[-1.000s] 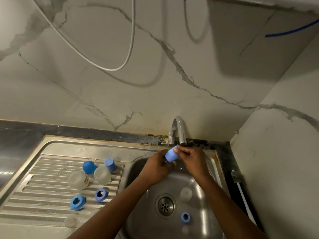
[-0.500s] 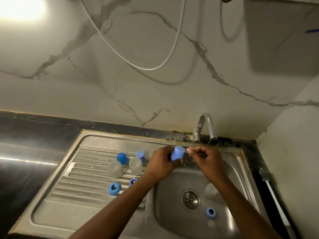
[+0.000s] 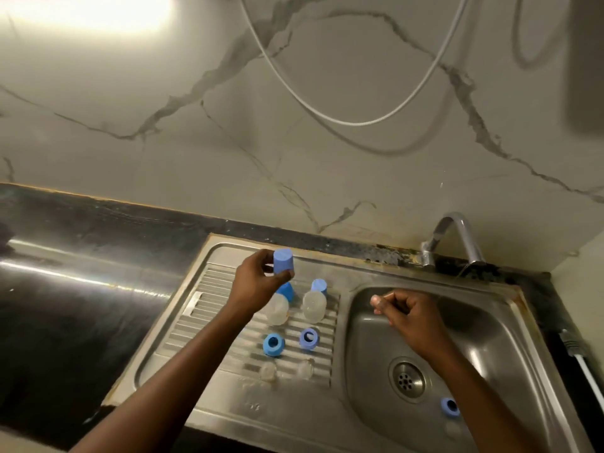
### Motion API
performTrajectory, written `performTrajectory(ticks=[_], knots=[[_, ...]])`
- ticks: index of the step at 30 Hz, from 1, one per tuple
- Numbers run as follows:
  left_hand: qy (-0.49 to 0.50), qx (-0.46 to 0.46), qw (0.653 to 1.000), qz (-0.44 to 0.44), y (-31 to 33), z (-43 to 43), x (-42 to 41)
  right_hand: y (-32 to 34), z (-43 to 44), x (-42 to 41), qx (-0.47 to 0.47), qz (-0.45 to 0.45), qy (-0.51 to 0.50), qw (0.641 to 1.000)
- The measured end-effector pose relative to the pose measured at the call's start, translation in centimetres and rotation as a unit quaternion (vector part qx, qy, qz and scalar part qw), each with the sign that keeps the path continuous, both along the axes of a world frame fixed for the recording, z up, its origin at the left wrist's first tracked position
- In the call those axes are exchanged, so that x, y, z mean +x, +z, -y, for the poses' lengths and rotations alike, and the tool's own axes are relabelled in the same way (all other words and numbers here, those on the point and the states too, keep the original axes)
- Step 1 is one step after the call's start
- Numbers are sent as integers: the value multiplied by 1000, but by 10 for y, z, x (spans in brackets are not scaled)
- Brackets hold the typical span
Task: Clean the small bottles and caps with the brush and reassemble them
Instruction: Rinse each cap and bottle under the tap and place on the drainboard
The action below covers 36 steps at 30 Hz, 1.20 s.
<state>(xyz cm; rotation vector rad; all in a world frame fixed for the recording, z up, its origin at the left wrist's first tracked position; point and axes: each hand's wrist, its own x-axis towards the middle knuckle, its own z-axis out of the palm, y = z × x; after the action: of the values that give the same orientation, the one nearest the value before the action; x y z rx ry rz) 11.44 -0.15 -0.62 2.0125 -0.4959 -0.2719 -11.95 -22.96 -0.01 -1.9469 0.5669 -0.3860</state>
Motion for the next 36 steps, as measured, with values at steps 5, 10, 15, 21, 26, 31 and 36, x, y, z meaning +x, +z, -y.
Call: performTrajectory(ticks=[5,10,15,21,26,31,36], knots=[[35,7,999,-9,-20,-35,25,-9,-18,11,16,-17,6,1000],[36,22,999,-24,-47,-50,40,-23,-28,15,37,-36,0,999],[30,54,997,-45,-73,-47,49,-28,-33,10,54,-64,-9,996],[21,84,994,-64,-101,-39,58,-32,-31,6,62,-70,-30,995],[23,98,993,-68,-113,-38,61,-33,-28,4,58,-75,-29,995],[45,73,994,-74,-95,-41,54,-32,-20,1,61,-77,-26,995],[47,16,999,15,-47,-28,37,-19,-5,-7,47,-66,-8,997]])
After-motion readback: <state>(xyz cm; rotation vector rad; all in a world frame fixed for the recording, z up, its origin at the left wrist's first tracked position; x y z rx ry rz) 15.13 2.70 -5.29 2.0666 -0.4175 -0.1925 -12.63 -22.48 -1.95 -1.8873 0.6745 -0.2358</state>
